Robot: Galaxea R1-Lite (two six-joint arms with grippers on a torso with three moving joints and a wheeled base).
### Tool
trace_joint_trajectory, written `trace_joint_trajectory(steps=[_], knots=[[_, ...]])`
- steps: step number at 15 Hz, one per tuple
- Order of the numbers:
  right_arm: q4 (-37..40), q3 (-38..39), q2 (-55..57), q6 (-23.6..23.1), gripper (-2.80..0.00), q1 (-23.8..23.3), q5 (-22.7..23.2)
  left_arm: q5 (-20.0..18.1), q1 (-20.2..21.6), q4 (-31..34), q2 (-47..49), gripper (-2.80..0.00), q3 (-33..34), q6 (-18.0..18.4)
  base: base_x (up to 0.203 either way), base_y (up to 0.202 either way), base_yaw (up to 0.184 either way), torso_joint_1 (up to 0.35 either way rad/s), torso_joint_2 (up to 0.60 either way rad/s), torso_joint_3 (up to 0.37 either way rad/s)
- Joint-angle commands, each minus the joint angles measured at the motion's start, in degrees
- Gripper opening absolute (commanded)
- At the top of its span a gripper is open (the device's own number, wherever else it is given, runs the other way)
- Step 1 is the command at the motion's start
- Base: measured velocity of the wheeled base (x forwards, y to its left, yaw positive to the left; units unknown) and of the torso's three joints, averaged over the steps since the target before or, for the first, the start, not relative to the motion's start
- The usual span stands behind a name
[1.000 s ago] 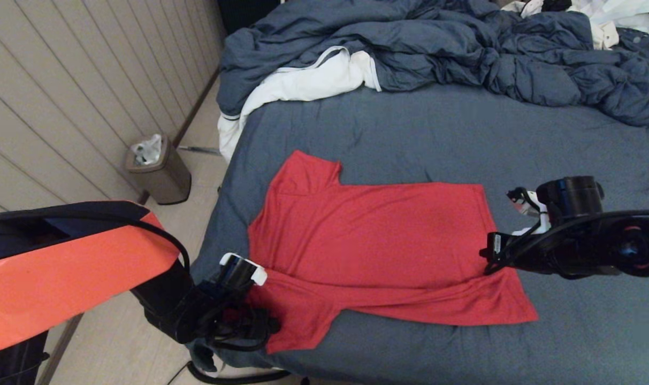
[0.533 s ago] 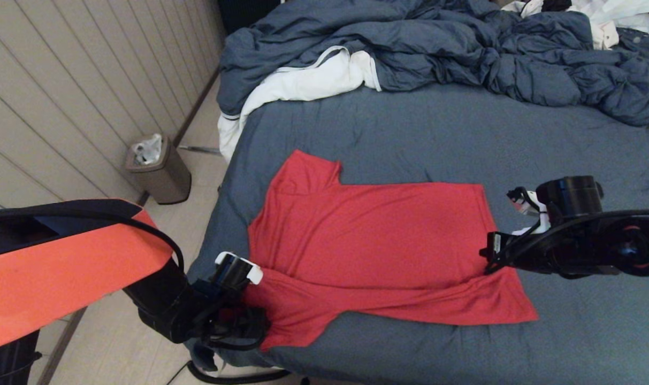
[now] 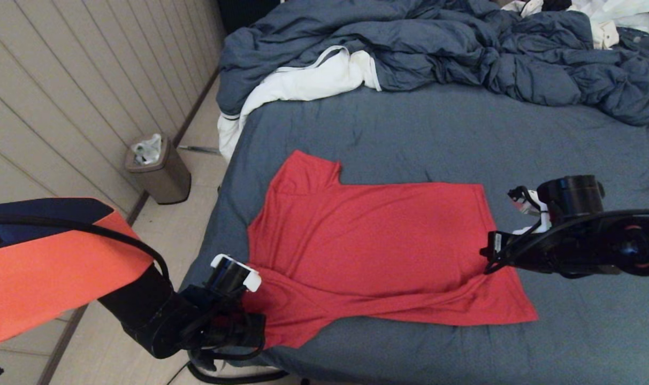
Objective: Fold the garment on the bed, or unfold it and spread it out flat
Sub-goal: Fold the red T-shirt
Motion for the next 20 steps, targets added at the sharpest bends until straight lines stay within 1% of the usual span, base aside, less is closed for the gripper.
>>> trace_joint_trajectory(steps=[1, 4, 7, 9, 11, 13, 15, 20], knots=[[-0.1, -0.1, 0.2, 0.1, -2.8, -0.4, 0.1, 0.0, -0.7, 0.1, -2.0, -2.8, 0.7, 0.0, 0.0, 0.0, 0.0, 0.0, 0.0, 0.0], [0.0, -0.2, 0.3, 0.2, -2.8, -0.4, 0.1, 0.0, -0.9, 0.5, -4.3, -2.8, 0.8, 0.0, 0.0, 0.0, 0.0, 0.0, 0.0, 0.0], [0.0, -0.4, 0.5, 0.4, -2.8, -0.5, 0.1, -0.4, -1.0, 2.4, -8.3, -2.8, 0.2, 0.0, 0.0, 0.0, 0.0, 0.0, 0.0, 0.0], [0.0, -0.5, 0.4, 0.5, -2.8, -0.5, 0.1, -0.6, -1.0, 6.0, -12.0, -2.8, -2.4, 0.0, 0.0, 0.0, 0.0, 0.0, 0.0, 0.0], [0.0, -0.6, 0.7, 0.5, -2.8, -0.6, 0.1, -0.6, -1.1, 11.9, -15.0, -2.8, -6.2, 0.0, 0.0, 0.0, 0.0, 0.0, 0.0, 0.0], [-0.1, -0.8, 1.1, 0.5, -2.8, -0.6, 0.1, -0.6, -1.9, 16.0, -16.7, -2.8, -8.8, 0.1, 0.0, 0.0, 0.0, 0.0, 0.0, 0.0], [0.0, -1.2, 1.8, 0.4, -2.8, -1.6, 0.1, -0.6, -2.6, 16.8, -17.0, -2.8, -8.8, 0.1, 0.0, 0.0, 0.0, 0.0, 0.0, 0.0], [0.0, -1.3, 2.4, 0.0, -2.8, -1.6, 0.1, -0.9, -2.9, 16.6, -14.9, -2.8, -7.4, 0.2, 0.0, 0.0, 0.0, 0.0, 0.0, 0.0]])
